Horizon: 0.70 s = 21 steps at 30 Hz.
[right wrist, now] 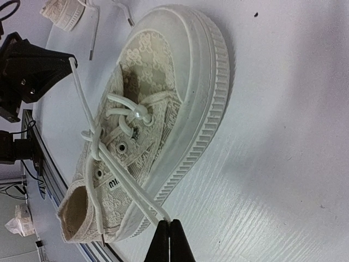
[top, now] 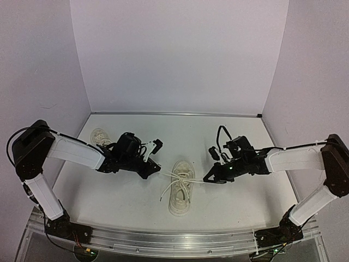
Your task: Tie the shoes
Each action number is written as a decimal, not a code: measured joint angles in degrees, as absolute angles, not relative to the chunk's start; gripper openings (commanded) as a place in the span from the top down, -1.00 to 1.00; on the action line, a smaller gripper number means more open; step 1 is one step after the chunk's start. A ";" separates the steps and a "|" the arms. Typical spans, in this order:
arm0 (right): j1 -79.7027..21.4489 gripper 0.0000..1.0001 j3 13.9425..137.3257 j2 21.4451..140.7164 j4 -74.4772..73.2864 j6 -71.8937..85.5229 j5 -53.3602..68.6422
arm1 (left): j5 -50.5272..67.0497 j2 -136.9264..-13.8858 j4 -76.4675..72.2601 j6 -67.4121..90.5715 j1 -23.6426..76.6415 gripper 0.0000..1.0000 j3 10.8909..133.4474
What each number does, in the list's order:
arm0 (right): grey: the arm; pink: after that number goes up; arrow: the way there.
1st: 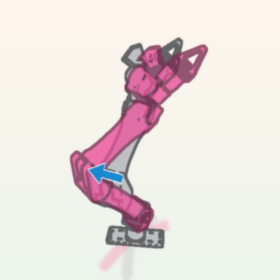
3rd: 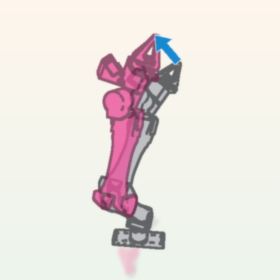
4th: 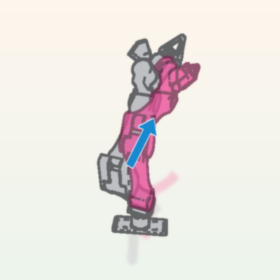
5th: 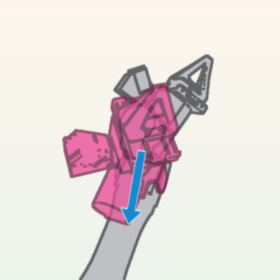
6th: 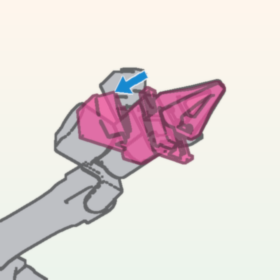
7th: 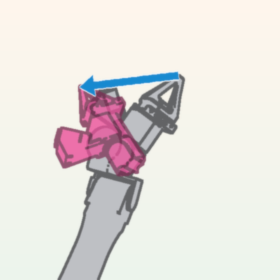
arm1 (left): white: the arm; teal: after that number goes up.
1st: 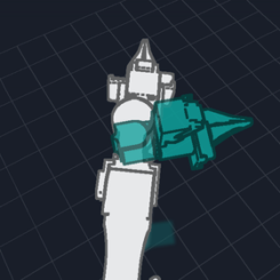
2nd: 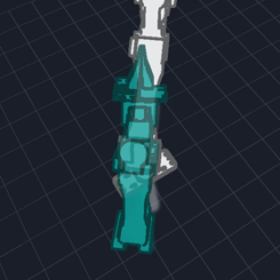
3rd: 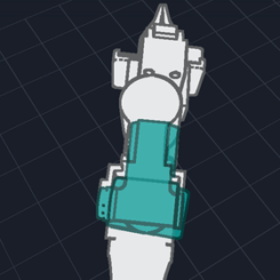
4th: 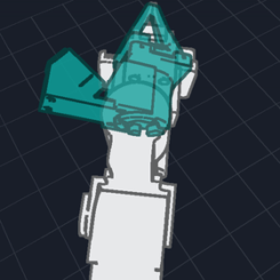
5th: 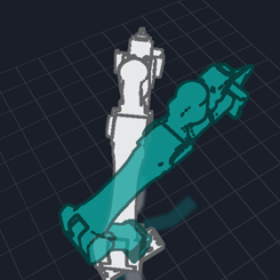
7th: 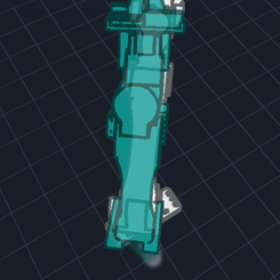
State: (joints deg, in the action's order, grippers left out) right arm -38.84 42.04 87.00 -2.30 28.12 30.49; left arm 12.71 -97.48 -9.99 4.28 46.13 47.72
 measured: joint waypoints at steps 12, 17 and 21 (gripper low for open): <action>-37.98 1.00 41.80 85.58 -3.55 27.86 29.17 | 12.25 -96.82 -8.93 4.25 46.13 1.00 47.79; -37.84 1.00 40.73 85.82 -3.53 27.64 28.92 | 11.86 -97.24 -8.91 4.36 46.13 1.00 47.79; -37.56 0.97 40.76 86.29 -3.07 27.28 30.52 | 12.99 -97.91 -8.48 4.16 46.13 0.64 48.11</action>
